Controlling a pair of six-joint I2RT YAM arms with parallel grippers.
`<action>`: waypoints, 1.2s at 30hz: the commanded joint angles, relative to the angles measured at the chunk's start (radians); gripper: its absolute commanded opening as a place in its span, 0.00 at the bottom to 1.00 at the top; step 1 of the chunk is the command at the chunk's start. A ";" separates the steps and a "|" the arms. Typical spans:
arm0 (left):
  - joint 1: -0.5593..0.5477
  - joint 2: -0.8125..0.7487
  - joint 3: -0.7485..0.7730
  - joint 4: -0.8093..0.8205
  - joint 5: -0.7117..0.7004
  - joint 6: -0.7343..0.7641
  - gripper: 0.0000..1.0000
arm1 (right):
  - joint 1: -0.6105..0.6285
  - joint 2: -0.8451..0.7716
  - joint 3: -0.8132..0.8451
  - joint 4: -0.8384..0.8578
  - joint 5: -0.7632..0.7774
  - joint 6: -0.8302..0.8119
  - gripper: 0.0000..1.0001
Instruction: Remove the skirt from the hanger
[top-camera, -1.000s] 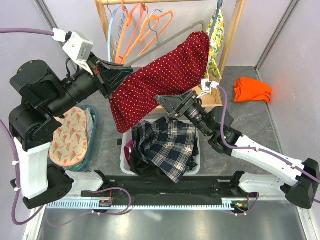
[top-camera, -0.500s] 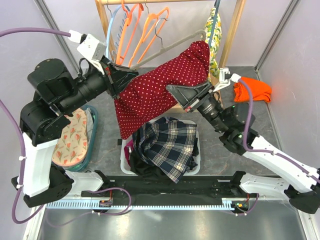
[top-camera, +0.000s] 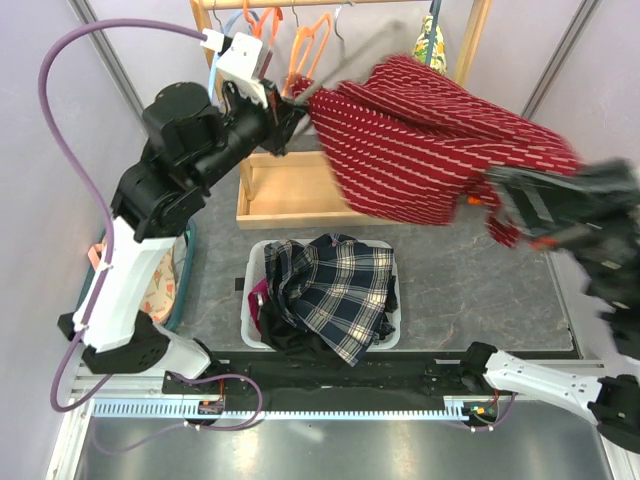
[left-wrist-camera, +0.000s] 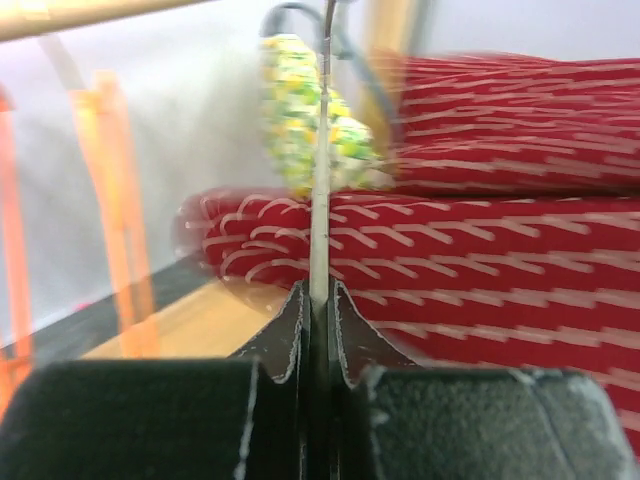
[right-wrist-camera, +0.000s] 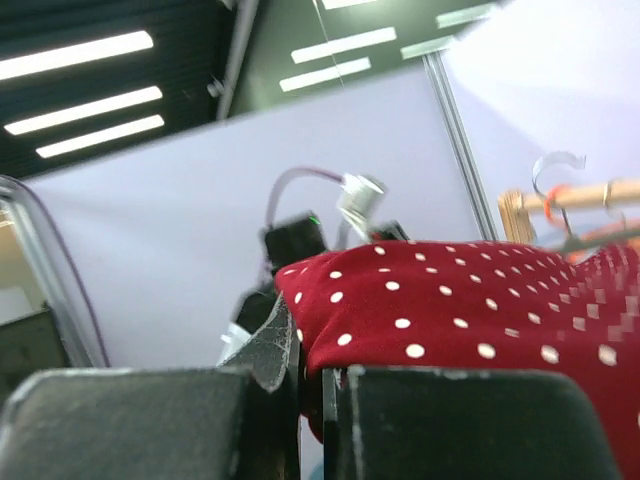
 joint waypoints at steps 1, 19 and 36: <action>0.025 0.092 0.088 0.053 -0.261 0.058 0.02 | 0.000 -0.095 0.095 -0.020 -0.016 -0.075 0.00; 0.025 0.200 0.171 0.127 -0.301 0.078 0.02 | -0.002 -0.012 0.022 -0.086 -0.050 -0.055 0.00; 0.057 0.473 0.372 0.322 -0.361 0.175 0.02 | 0.000 0.167 -0.107 0.049 -0.205 0.053 0.00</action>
